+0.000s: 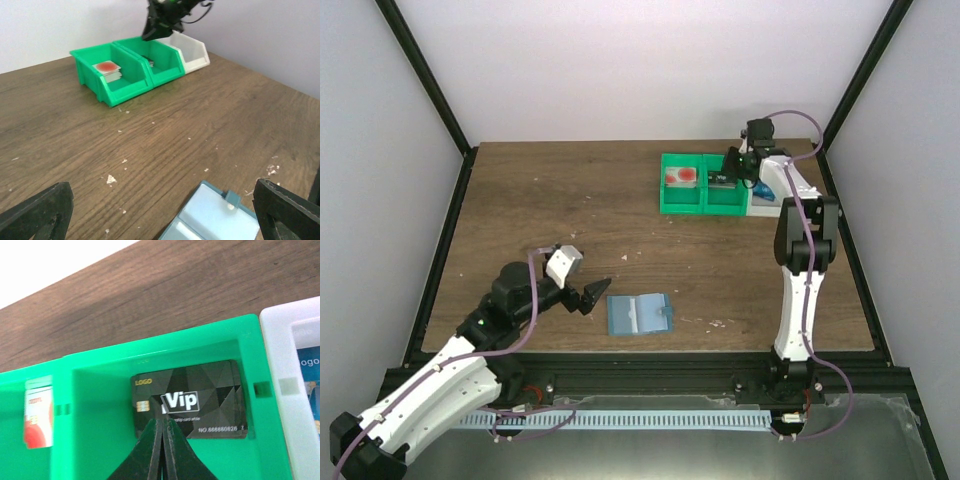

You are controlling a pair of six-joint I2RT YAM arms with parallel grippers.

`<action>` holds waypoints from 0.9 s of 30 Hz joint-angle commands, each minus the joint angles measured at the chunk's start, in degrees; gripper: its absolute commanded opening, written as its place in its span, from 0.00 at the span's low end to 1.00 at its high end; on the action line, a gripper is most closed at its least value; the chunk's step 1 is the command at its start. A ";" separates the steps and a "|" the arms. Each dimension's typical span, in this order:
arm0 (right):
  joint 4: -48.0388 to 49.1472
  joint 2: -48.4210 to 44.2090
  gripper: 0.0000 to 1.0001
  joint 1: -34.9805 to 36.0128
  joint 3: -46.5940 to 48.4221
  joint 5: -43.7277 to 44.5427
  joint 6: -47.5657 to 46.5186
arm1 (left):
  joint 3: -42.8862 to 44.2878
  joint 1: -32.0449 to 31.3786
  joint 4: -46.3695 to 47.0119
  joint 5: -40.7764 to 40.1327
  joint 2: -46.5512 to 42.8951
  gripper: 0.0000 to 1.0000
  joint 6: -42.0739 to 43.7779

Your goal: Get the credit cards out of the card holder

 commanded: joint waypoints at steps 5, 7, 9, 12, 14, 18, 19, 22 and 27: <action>2.31 -20.76 0.17 2.25 -14.75 -4.47 1.44 | 1.61 -0.24 1.56 -11.64 -0.65 1.00 -8.96; 3.54 -25.99 0.22 2.81 -20.56 -5.23 1.51 | 2.78 -0.12 0.94 -12.98 -0.40 1.00 -11.27; 4.84 -31.89 0.31 3.26 -27.80 -7.11 2.10 | 5.81 -0.08 -0.71 -12.50 0.87 1.00 -12.15; 8.19 -40.91 0.81 3.97 -37.05 -10.38 2.92 | 9.77 -0.14 -2.61 -14.37 3.29 1.00 -14.84; 9.53 -46.87 0.99 4.17 -41.90 -13.26 3.17 | 12.53 -0.13 -4.06 -17.25 4.83 1.00 -18.18; 8.14 -57.26 1.00 4.37 -47.84 -16.03 2.95 | 16.81 -0.11 -6.04 -18.14 6.81 1.00 -21.34; 7.31 -59.64 1.00 4.38 -48.66 -16.83 2.84 | 17.60 -0.12 -6.18 -17.87 6.96 1.00 -21.86; 5.42 -66.61 1.00 4.41 -50.71 -19.73 3.12 | 19.25 -0.16 -6.22 -15.31 7.09 1.00 -22.10; 2.26 -76.60 1.00 4.47 -53.67 -22.29 3.58 | 21.48 -0.09 -7.34 -16.63 6.76 1.00 -22.74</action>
